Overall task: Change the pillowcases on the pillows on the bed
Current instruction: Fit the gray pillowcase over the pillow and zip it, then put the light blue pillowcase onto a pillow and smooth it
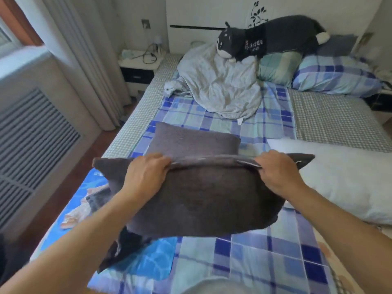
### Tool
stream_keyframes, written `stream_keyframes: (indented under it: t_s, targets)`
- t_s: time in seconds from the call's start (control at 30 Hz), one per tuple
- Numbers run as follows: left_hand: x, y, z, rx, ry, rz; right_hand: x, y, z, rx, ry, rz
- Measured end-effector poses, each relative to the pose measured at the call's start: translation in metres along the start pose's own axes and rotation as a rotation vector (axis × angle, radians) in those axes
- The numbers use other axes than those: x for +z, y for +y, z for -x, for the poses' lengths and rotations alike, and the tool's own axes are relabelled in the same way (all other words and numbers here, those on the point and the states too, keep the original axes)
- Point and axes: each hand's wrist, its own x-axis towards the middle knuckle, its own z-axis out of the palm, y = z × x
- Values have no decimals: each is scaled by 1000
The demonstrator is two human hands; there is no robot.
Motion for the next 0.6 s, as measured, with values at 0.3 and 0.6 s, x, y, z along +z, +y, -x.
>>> stream_keyframes:
  t_s: [0.3,0.6]
  targets:
    - [2,-33,-120,32,65,-163,-8,4,-49,188,227,-55]
    - [132,2,-33,-149,-917,7,78,14,33,333,-764,-334]
